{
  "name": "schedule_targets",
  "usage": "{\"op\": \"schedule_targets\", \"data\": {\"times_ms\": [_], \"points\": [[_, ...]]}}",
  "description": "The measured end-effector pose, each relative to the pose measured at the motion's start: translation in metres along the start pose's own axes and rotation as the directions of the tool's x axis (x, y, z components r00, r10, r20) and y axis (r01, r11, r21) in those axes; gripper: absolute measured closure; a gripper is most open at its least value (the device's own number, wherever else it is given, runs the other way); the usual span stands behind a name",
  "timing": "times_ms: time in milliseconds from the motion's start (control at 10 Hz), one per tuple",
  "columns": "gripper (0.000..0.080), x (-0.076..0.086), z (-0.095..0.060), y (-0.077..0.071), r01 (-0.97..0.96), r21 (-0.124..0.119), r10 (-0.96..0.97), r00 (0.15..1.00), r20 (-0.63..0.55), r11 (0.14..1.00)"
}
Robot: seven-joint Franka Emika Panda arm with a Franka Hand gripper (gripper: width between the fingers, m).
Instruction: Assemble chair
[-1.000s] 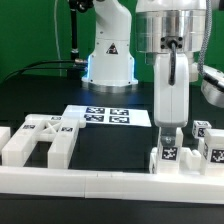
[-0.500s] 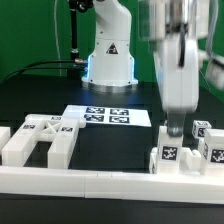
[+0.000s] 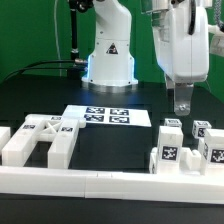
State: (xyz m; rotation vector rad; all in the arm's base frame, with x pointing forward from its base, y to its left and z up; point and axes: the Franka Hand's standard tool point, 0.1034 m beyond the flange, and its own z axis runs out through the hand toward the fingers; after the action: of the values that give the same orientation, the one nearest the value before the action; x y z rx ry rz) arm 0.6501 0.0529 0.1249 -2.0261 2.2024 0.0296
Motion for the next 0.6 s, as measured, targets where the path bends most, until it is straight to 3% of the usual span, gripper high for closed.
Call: {"op": "schedule_targets", "data": {"times_ms": [300, 600], "points": [[0.015, 0.0, 0.0, 0.0, 0.002, 0.0, -0.002, 1.0, 0.0, 1.0], [0.015, -0.001, -0.012, 0.01, 0.216, 0.002, -0.216, 0.976, 0.009, 0.976]]}}
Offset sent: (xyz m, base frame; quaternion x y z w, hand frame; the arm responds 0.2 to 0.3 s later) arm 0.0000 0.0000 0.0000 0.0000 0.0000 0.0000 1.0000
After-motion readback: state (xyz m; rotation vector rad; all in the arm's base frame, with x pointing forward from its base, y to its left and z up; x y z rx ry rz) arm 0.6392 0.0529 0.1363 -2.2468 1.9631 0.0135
